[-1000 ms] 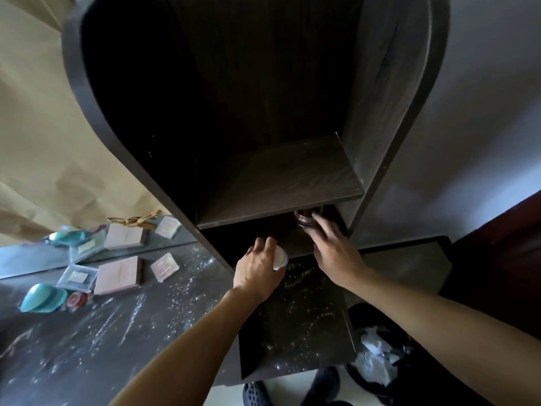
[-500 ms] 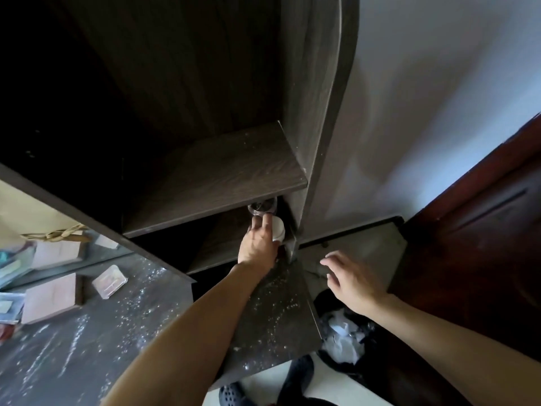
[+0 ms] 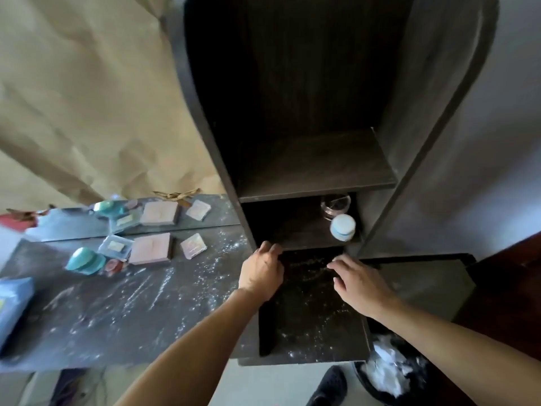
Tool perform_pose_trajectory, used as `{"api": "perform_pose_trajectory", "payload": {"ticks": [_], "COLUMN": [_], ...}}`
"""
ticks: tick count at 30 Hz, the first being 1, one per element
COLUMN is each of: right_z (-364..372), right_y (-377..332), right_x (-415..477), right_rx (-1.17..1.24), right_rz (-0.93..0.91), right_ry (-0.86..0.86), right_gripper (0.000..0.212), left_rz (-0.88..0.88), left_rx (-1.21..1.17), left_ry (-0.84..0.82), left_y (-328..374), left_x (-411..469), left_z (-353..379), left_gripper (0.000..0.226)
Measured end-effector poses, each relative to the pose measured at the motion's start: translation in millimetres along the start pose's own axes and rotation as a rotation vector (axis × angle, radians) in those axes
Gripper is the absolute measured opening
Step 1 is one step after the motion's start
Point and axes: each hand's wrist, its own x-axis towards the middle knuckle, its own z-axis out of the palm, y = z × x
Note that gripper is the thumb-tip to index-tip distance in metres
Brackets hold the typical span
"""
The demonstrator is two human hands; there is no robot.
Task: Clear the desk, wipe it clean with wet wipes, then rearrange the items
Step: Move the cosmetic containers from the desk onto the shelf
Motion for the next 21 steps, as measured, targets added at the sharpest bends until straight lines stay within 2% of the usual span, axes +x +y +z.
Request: {"api": "perform_pose_trajectory", "payload": {"ticks": [10,16,21], "right_z": [45.9,75.6,91.8], "right_y": [-214.1,-333.1,-394.5], "right_x": [54.1,69.4,91.9], "right_rx": [0.066,0.038,0.002], "right_rz": [-0.297,-0.371,-0.437], "right_ry": [-0.108,-0.159,-0.190], "right_gripper": [0.031,0.033,0.034], "left_rz": [-0.367,-0.474,-0.544], "left_rx": [0.073,0.043,0.039], "left_ry": [0.130,0.161,0.166], "left_y": [-201.0,-285.2,-336.2], "left_x": [-174.8,-259.0,-283.9], "left_z": [-81.9,-110.7,-126.4], "left_gripper": [0.022,0.020,0.022]}}
